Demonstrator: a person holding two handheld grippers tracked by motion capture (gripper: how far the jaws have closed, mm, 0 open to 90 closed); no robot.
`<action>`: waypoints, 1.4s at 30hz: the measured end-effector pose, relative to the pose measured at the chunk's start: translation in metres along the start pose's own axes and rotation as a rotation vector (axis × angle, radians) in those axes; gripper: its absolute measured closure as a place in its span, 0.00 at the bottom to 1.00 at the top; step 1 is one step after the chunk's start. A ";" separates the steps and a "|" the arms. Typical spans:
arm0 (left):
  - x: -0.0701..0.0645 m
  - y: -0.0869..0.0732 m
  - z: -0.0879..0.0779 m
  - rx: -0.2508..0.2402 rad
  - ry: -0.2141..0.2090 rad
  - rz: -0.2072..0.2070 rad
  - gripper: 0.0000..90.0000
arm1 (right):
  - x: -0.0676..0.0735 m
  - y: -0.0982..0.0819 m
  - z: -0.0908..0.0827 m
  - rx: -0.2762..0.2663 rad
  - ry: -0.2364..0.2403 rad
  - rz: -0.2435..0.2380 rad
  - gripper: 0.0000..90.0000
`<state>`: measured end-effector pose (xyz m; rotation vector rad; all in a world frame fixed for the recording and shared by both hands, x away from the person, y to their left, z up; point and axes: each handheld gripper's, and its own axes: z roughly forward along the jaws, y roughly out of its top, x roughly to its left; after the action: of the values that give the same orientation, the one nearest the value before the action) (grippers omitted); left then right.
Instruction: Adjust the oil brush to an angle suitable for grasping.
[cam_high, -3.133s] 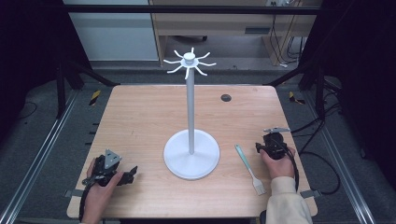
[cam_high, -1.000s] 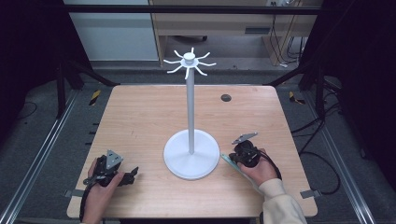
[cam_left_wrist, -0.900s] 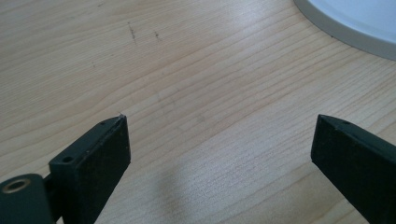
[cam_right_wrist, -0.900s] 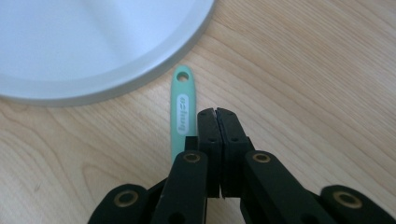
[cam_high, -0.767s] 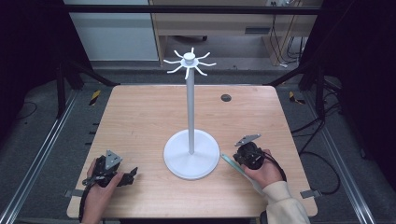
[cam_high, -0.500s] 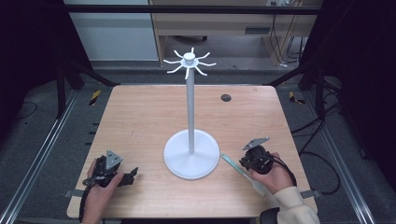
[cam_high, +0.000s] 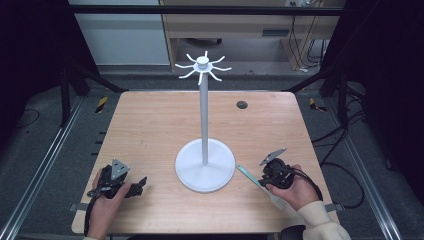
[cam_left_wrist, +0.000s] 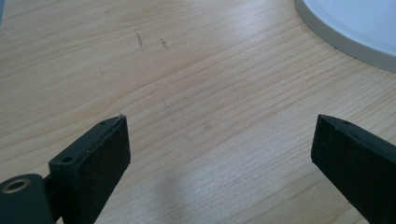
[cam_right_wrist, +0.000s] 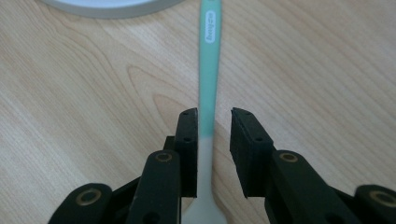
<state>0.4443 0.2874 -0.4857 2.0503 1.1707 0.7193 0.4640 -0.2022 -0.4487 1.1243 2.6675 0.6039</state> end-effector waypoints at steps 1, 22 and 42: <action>0.000 0.001 0.001 0.000 -0.002 0.004 0.05 | 0.000 0.000 0.001 0.015 0.002 -0.002 0.81; -0.003 0.004 0.004 0.003 -0.012 0.018 0.05 | 0.004 0.010 0.019 0.149 0.009 -0.047 0.83; -0.002 0.003 0.004 0.002 -0.013 0.016 0.05 | 0.001 0.012 0.026 0.208 0.011 -0.066 0.90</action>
<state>0.4483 0.2827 -0.4862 2.0651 1.1501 0.7119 0.4792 -0.1858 -0.4669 1.0795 2.8165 0.3280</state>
